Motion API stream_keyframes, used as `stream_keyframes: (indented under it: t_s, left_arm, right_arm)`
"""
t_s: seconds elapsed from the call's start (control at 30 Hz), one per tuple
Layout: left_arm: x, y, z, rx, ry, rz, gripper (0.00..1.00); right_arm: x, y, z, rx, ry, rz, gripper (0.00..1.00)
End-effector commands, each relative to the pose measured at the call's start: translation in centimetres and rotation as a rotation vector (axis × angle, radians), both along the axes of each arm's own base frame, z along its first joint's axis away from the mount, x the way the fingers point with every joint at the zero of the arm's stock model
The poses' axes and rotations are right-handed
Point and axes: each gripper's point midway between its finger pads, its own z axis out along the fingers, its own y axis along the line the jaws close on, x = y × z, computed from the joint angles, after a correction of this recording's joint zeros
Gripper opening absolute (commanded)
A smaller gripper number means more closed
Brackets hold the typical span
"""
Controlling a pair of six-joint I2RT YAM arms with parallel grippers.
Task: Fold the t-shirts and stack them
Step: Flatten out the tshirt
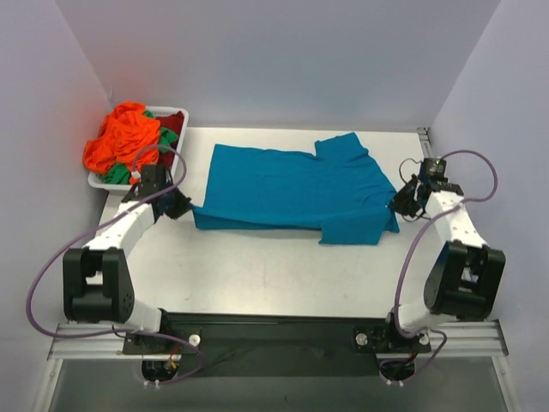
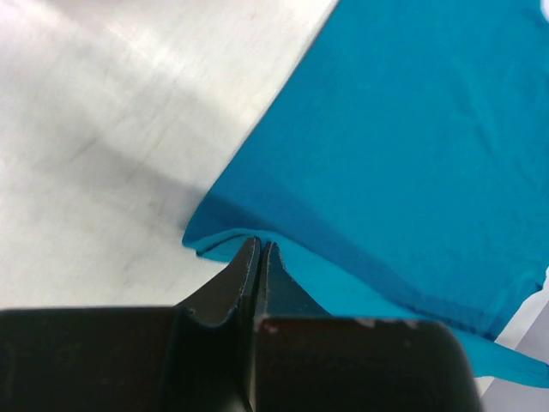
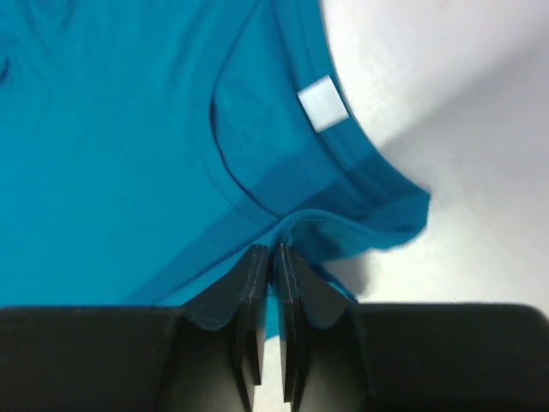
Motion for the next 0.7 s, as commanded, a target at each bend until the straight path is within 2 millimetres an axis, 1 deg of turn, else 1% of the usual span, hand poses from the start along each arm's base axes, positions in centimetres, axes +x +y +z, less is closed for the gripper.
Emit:
stream_keyframes:
  t_s: [0.0,0.03,0.07,0.1,0.13,0.17,0.2,0.23,0.27,0.3,0.33,0.37,0.4,0.43,0.47,0.5,0.53,0.57,0.6,0.67]
  left_arm:
    - [4.4,-0.4,2.8,0.011,-0.124,-0.011,0.0]
    - [4.6,-0.6,2.6,0.012,-0.12,-0.02,0.0]
    - [4.8,-0.8,2.4,0.007,-0.116,-0.025,0.0]
    - [5.2,-1.2,1.9,0.002,-0.116,-0.036,0.0]
    - [5.2,-1.4,1.6,0.0,-0.115,-0.043,0.0]
    - [5.3,-1.6,1.3,-0.003,-0.11,-0.047,0.0]
    - [5.3,-1.9,1.2,-0.002,-0.111,-0.054,0.0]
    - [5.3,-2.0,1.0,-0.003,-0.11,-0.058,0.0]
    - [5.3,-2.1,0.9,-0.007,-0.109,-0.059,0.0]
    - [5.3,-2.2,0.9,-0.008,-0.112,-0.061,0.0]
    - [5.1,-2.3,0.8,-0.01,-0.111,-0.065,0.0]
    - [5.1,-2.3,0.8,-0.01,-0.111,-0.065,0.0]
    - [4.9,-2.3,1.0,-0.012,-0.114,-0.064,0.0]
    - [4.9,-2.3,1.0,-0.013,-0.113,-0.064,0.0]
    - [4.8,-2.3,1.0,-0.014,-0.113,-0.062,0.0]
    - [4.7,-2.3,1.2,-0.015,-0.116,-0.06,0.0]
    - [4.6,-2.3,1.2,-0.015,-0.115,-0.062,0.0]
    - [4.6,-2.3,1.3,-0.016,-0.116,-0.061,0.0]
    - [4.5,-2.4,1.4,-0.019,-0.117,-0.06,0.0]
    - [4.5,-2.4,1.2,-0.025,-0.113,-0.059,0.0]
  right_arm:
    - [2.3,0.2,0.1,0.042,-0.015,0.026,0.13]
    - [3.2,0.3,-0.4,0.054,-0.017,0.034,0.16]
    - [3.5,0.6,-0.6,0.063,-0.017,0.045,0.21]
    - [3.6,0.7,-0.7,0.073,-0.018,0.048,0.32]
    - [3.7,0.8,-0.7,0.07,-0.017,0.055,0.42]
    - [3.4,0.7,-0.6,0.061,-0.018,0.053,0.51]
    - [3.2,0.7,-0.4,0.039,-0.023,0.051,0.67]
    - [2.8,0.7,-0.2,0.024,-0.025,0.052,0.72]
    - [1.8,0.8,0.2,0.011,-0.038,0.049,0.74]
    - [1.2,1.0,0.3,0.006,-0.041,0.047,0.73]
    - [0.3,1.1,1.3,-0.011,-0.073,0.035,0.71]
    - [-0.6,1.2,1.2,-0.021,-0.075,0.027,0.69]
    - [-2.6,1.4,0.4,-0.023,-0.066,0.008,0.65]
    - [-3.6,1.5,-1.1,-0.021,-0.034,0.005,0.62]
    - [-4.3,1.4,-0.8,-0.026,-0.057,-0.012,0.58]
    - [-5.9,1.9,-2.8,-0.014,-0.019,-0.009,0.52]
    - [-6.3,2.1,-3.0,-0.005,-0.031,-0.004,0.5]
    - [-6.7,2.7,-3.7,0.019,-0.025,0.009,0.5]
    - [-6.6,2.9,-4.2,0.023,-0.034,0.016,0.5]
    - [-7.1,3.3,-5.5,0.035,0.004,0.032,0.5]
